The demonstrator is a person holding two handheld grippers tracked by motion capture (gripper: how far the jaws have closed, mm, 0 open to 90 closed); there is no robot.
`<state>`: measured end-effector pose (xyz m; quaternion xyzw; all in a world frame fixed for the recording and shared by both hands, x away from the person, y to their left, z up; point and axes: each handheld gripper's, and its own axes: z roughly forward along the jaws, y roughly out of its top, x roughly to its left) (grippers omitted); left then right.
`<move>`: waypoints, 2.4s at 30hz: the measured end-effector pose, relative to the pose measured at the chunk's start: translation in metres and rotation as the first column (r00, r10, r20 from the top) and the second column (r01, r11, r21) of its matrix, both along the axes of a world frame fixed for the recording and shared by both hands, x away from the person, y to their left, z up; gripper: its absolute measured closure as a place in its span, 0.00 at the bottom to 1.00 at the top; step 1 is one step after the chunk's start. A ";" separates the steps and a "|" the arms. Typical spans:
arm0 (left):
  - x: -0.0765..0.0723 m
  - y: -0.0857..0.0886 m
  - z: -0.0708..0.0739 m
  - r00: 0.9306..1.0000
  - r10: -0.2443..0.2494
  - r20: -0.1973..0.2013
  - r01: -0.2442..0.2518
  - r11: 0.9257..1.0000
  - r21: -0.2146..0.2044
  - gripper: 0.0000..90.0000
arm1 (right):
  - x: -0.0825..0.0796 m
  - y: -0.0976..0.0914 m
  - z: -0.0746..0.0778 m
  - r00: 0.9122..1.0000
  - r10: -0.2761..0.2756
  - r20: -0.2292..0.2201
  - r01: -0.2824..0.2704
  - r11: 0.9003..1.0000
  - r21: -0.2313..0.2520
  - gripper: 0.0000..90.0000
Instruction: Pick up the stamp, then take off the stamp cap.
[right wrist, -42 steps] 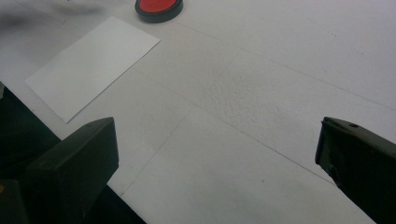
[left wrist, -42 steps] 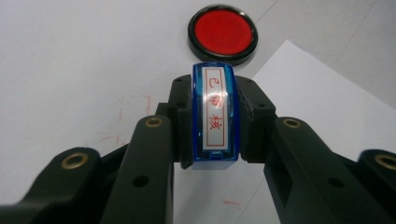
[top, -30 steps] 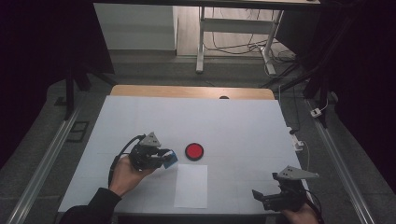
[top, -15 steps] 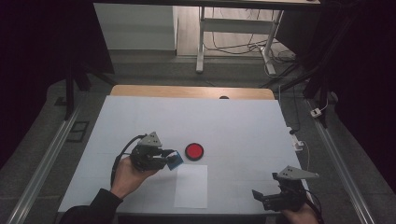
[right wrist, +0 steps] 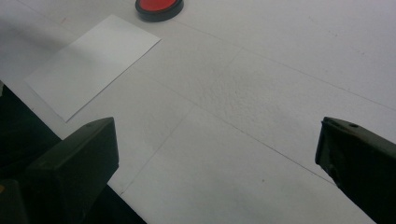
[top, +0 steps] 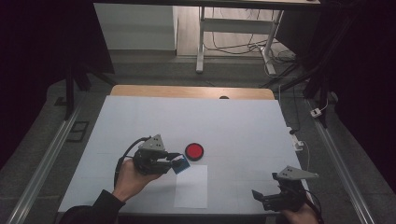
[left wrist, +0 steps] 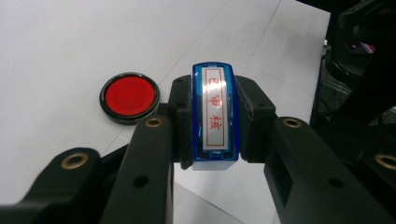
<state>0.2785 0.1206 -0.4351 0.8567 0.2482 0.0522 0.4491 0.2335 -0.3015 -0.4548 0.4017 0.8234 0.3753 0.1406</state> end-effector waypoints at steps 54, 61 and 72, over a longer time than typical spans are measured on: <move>-0.009 -0.016 -0.002 0.997 -0.061 0.040 0.060 0.998 0.019 0.78 | 0.000 0.025 0.008 0.988 0.137 0.065 -0.138 0.990 0.018 0.00; -0.011 -0.017 -0.002 0.997 -0.065 0.040 0.064 0.998 0.029 0.78 | 0.003 0.035 0.008 0.979 0.188 0.075 -0.190 0.981 0.025 0.00; -0.009 -0.011 -0.002 0.997 -0.074 0.037 0.074 0.997 0.015 0.78 | 0.009 0.052 0.005 0.961 0.274 0.027 -0.275 0.958 0.084 0.00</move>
